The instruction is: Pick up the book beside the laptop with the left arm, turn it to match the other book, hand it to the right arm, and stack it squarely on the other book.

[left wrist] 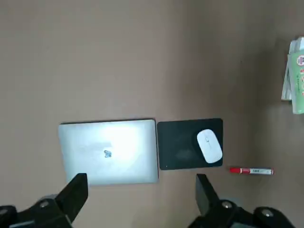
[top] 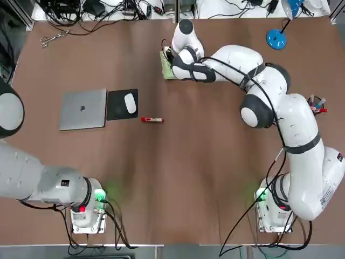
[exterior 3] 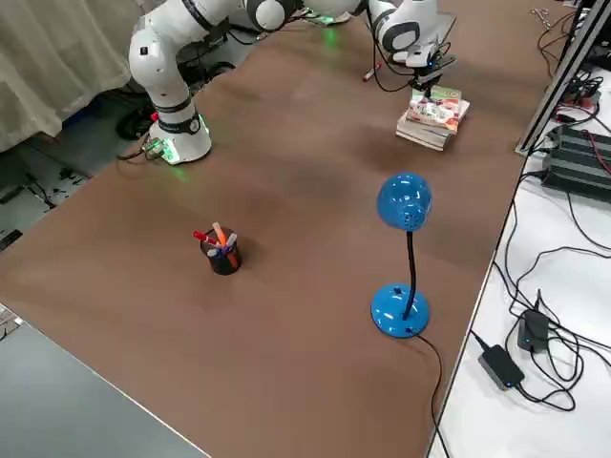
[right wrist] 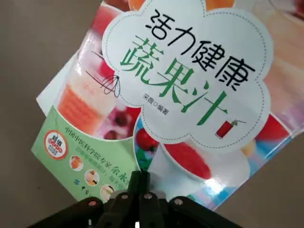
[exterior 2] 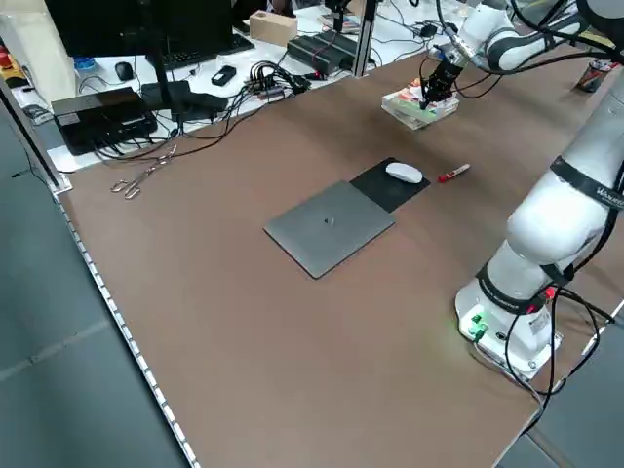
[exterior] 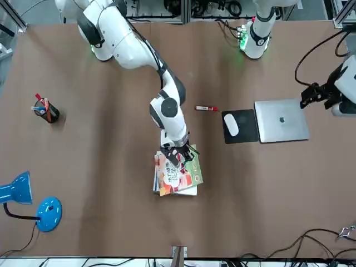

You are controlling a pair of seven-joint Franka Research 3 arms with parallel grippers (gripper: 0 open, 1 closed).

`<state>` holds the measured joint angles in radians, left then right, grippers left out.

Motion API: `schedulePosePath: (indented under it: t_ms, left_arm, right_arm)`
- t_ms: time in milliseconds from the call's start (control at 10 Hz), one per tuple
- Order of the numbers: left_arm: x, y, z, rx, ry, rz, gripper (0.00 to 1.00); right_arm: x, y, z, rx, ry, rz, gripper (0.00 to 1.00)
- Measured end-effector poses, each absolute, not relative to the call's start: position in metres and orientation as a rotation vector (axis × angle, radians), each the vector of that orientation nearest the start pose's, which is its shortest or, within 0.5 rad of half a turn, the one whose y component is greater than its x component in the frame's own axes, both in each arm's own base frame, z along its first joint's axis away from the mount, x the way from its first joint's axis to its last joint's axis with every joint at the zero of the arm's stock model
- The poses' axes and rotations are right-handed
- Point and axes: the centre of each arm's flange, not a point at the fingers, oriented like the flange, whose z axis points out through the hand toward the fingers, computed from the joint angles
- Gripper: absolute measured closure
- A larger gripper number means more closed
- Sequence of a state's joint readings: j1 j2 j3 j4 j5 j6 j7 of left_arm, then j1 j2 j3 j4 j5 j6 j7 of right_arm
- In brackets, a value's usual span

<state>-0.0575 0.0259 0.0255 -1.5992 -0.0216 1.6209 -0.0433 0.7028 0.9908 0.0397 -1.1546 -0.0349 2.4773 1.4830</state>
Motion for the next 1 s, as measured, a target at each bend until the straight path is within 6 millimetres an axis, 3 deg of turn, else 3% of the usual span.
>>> schedulePosePath:
  t_ms: [500,1000]
  left_arm:
    - [0.584,-0.024,0.616,-3.162,-0.038,-0.061,0.0]
    - [0.588,-0.023,0.611,-3.16,-0.04,0.003,0.0]
  right_arm:
    - [0.602,0.522,0.225,-2.58,1.092,-0.19,1.0]
    - [0.611,0.513,0.225,-2.525,1.141,-0.175,1.0]
